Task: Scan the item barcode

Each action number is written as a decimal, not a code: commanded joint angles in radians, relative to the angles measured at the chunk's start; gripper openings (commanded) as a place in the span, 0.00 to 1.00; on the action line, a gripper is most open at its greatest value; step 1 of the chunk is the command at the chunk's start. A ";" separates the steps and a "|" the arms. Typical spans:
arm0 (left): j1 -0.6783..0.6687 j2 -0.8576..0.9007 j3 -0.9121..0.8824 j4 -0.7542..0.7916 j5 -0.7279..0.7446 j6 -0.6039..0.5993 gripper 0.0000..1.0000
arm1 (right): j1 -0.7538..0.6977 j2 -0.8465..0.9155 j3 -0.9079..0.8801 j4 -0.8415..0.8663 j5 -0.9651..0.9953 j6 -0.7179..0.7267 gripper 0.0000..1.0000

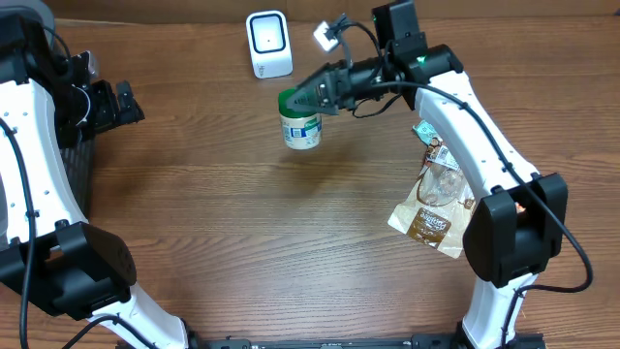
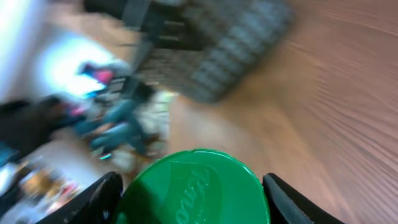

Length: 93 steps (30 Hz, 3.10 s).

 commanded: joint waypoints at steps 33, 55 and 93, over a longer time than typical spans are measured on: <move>-0.002 0.000 0.006 0.000 0.012 -0.003 1.00 | 0.271 0.167 0.018 0.079 1.084 0.082 0.60; -0.002 0.000 0.006 0.000 0.012 -0.003 1.00 | 0.271 0.167 0.018 0.066 1.085 0.081 0.65; -0.002 0.000 0.006 0.000 0.012 -0.003 0.99 | 0.281 0.216 0.018 0.081 1.081 -0.021 0.79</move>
